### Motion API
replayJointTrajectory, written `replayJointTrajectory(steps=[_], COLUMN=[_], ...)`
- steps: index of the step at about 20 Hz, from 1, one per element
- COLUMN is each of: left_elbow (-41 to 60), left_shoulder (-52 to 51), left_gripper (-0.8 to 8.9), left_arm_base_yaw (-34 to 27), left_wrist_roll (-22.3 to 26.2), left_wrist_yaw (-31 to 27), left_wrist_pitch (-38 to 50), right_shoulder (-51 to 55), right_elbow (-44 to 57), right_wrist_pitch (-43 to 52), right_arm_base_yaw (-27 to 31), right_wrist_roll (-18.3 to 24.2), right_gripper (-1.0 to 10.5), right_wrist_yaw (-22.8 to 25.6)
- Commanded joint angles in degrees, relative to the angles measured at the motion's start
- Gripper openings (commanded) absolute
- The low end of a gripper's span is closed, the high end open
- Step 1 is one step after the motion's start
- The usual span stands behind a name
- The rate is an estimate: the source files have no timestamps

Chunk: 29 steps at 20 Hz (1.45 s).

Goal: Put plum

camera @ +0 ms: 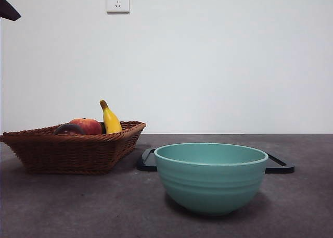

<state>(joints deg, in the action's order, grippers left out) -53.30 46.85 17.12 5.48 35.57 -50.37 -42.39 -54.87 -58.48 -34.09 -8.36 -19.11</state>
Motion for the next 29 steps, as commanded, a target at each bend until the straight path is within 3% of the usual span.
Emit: replayJointTrajectory(steps=[1,8,9,12,13,29], left_elbow=[-0.76,-0.76,-0.76,-0.76,-0.76,-0.76], left_shoulder=[0.35,0.35,0.35,0.35,0.35,0.33], left_gripper=[4.33,4.24,3.63,0.9,0.05,0.07], left_arm_base_yaw=[0.2,0.2,0.2,0.2,0.2,0.2], left_wrist_roll=[0.94,0.94,0.94,0.96,0.96,0.96], left_wrist_yaw=[0.33,0.33,0.33,0.33,0.33,0.33], left_wrist_pitch=[0.5,0.44,0.44,0.46,0.46,0.61], right_shoulder=[-0.46,-0.57,-0.57,-0.57,-0.57,-0.55], right_elbow=[-1.14,-1.14,-1.14,-1.14,-1.14,-1.14], right_wrist_pitch=[0.28,0.31,0.31,0.13,0.11,0.39], right_arm_base_yaw=[-0.39,-0.39,-0.39,-0.39,-0.39,-0.39], right_wrist_roll=[0.48,0.48,0.46,0.46,0.46,0.11], right_gripper=[2.3,2.3,2.2,0.0,0.1,0.1], right_wrist_yaw=[-0.04,-0.07,-0.07,-0.04,-0.07,0.0])
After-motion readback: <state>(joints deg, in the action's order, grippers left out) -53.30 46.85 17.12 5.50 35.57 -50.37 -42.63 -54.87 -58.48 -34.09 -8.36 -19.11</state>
